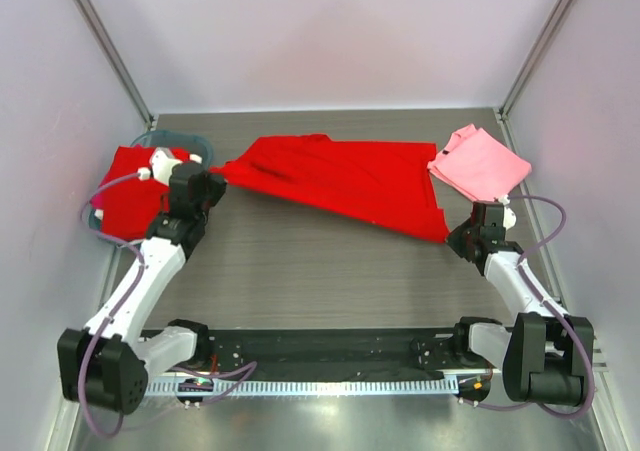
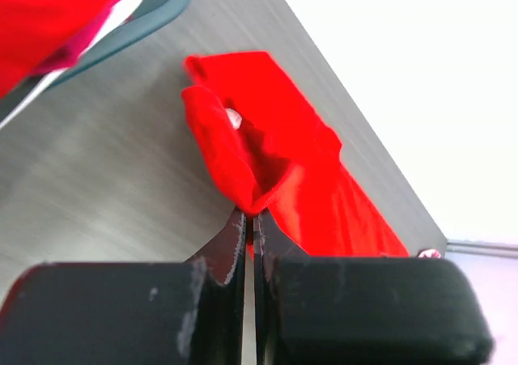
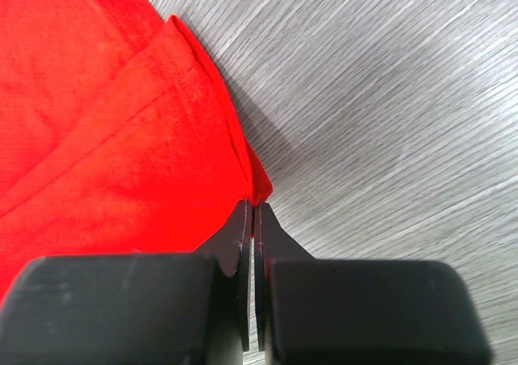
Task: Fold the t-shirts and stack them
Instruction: Fold the tshirt
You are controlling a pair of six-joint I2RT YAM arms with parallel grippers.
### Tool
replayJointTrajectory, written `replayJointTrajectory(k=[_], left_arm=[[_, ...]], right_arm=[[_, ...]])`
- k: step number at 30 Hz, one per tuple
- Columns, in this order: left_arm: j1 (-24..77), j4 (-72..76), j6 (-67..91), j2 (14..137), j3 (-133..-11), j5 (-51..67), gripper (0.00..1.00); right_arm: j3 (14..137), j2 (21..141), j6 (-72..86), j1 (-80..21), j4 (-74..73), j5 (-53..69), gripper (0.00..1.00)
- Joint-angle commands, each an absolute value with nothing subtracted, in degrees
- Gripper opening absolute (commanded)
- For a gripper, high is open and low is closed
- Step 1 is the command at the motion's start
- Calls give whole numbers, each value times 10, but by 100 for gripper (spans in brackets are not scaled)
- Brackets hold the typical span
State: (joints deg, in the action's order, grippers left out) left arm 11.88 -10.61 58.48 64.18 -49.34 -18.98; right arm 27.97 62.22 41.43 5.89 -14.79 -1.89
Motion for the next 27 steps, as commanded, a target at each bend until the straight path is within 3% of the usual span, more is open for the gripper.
replayJointTrajectory(k=[1, 10, 23, 27], left_arm=[[115, -157, 575, 619, -405, -208, 0], [83, -153, 598, 569, -238, -195, 0], [71, -169, 610, 537, -207, -183, 1], [71, -159, 604, 592, -279, -167, 0]], right_arm=[[288, 608, 421, 60, -156, -31, 1], [287, 592, 427, 60, -170, -20, 1], [260, 556, 430, 60, -192, -18, 1], [265, 555, 432, 60, -198, -12, 1]])
